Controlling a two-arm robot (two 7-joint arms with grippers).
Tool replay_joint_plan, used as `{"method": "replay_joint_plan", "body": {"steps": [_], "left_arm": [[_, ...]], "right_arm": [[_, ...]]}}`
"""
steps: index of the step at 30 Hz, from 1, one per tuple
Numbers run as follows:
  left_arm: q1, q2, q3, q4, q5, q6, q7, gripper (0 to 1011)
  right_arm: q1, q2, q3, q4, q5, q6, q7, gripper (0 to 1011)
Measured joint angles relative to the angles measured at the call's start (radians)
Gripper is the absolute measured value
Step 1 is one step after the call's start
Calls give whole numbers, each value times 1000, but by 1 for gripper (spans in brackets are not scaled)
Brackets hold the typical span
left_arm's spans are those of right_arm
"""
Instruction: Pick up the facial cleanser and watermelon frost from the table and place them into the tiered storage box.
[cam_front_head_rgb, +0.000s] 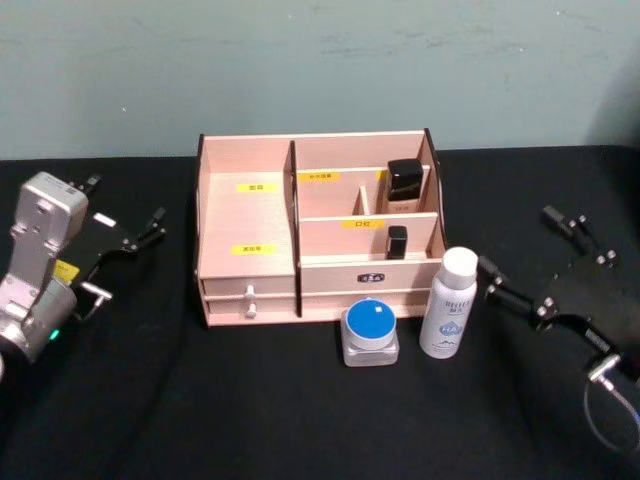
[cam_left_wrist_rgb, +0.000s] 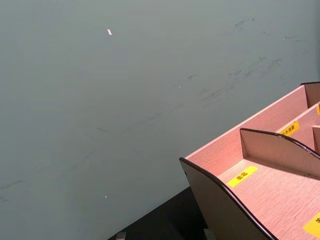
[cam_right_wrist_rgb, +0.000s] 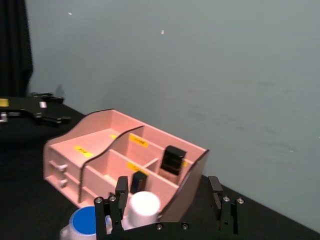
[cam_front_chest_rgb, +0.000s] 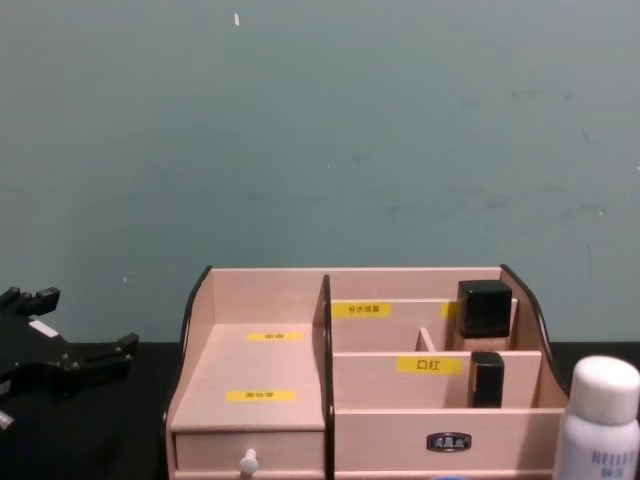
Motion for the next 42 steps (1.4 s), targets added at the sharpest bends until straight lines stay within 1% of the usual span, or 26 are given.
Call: {"method": "replay_joint_plan", "body": {"steps": [2,5,8,15,27,30,34,35,38,39,40,42], "left_arm": [[0,0,0,0,0,0,0,1001],[0,0,0,0,0,0,0,1001],[0,0,0,0,0,0,0,1001],[0,0,0,0,0,0,0,1001],[0,0,0,0,0,0,0,1001],[0,0,0,0,0,0,0,1001],[0,0,0,0,0,0,0,1001],[0,0,0,0,0,0,0,1001],[0,0,0,0,0,0,0,1001],[0,0,0,0,0,0,0,1001],[0,0,0,0,0,0,0,1001],[0,0,0,0,0,0,0,1001]], "right_arm": [[-15,0,-1,-7,1,0,12,1003],[-22,-2,-5,-7,2,3,24,1003],[-27,-14,-13,6,2,15,38,1003],[-19,-45,-24,57,16,41,63,1003],[1,-91,-31,119,17,65,101,1003],[8,-102,-34,135,12,70,108,1002],[25,-123,-40,155,-9,81,114,1002],[25,-123,-40,155,-9,81,114,1003],[42,-139,-47,170,-35,89,114,1002],[42,-139,-47,170,-35,89,114,1003],[52,-150,-50,178,-49,93,114,1003],[56,-154,-51,181,-52,94,115,1003]]}}
